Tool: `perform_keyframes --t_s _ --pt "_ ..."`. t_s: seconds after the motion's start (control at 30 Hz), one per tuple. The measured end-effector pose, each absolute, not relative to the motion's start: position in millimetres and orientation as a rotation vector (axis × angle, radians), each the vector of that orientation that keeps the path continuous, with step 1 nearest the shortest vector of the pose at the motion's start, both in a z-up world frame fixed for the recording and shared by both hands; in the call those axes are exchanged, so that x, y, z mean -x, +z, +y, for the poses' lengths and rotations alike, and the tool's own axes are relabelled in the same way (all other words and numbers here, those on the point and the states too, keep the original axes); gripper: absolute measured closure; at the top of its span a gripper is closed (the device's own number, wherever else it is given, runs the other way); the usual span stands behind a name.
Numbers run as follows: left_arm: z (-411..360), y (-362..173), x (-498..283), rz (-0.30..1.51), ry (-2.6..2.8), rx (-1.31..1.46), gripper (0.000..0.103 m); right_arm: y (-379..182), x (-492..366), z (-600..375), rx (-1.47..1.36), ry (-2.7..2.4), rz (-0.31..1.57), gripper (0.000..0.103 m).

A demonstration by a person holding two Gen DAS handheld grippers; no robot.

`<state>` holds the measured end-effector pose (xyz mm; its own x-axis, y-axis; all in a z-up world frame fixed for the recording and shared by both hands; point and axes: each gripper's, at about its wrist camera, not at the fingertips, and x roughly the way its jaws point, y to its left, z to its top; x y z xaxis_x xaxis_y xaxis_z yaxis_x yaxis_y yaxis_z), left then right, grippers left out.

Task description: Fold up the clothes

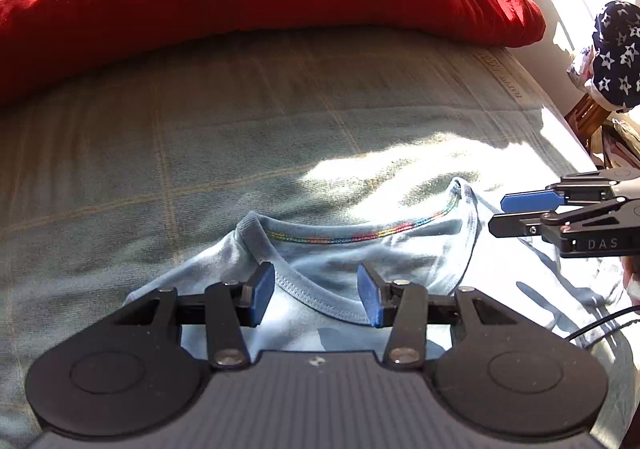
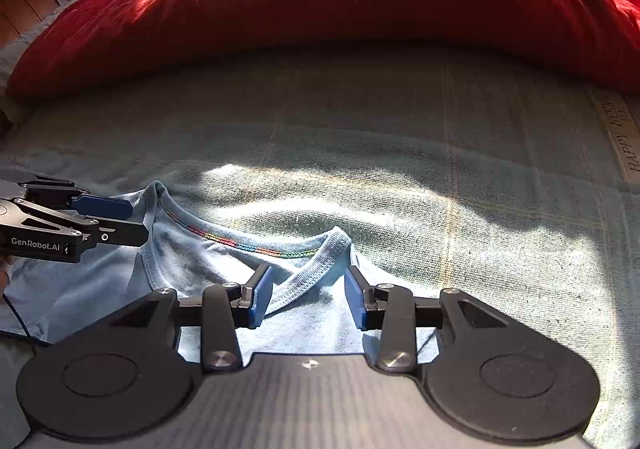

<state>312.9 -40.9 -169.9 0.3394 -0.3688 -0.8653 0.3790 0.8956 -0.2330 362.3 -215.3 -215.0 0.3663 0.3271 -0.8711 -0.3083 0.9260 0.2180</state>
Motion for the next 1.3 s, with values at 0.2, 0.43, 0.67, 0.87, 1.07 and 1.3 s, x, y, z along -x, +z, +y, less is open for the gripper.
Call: perform_keyframes --t_s 0.2,0.43,0.67,0.87,1.07,1.3 --pt "-37 -181 -255 1.220 -0.480 0.008 0.057 -208 -316 -220 -0.008 0.418 1.175 0.056" --pt "-43 -201 -264 1.200 -0.411 0.028 0.054 -222 -317 -225 -0.005 0.342 1.092 0.056" --pt "-53 -188 -277 1.174 -0.359 -0.026 0.055 -206 -337 -236 -0.080 0.317 1.077 0.054" --pt "-46 -166 -224 1.182 -0.365 -0.049 0.054 -178 -286 -236 -0.043 0.402 1.082 0.047" --pt "-42 -148 -156 1.176 -0.370 -0.044 0.047 -167 -219 -225 -0.003 0.498 1.112 0.046" --pt "-48 -142 -98 1.181 -0.378 -0.084 0.041 -149 -153 -210 0.058 0.644 1.111 0.036"
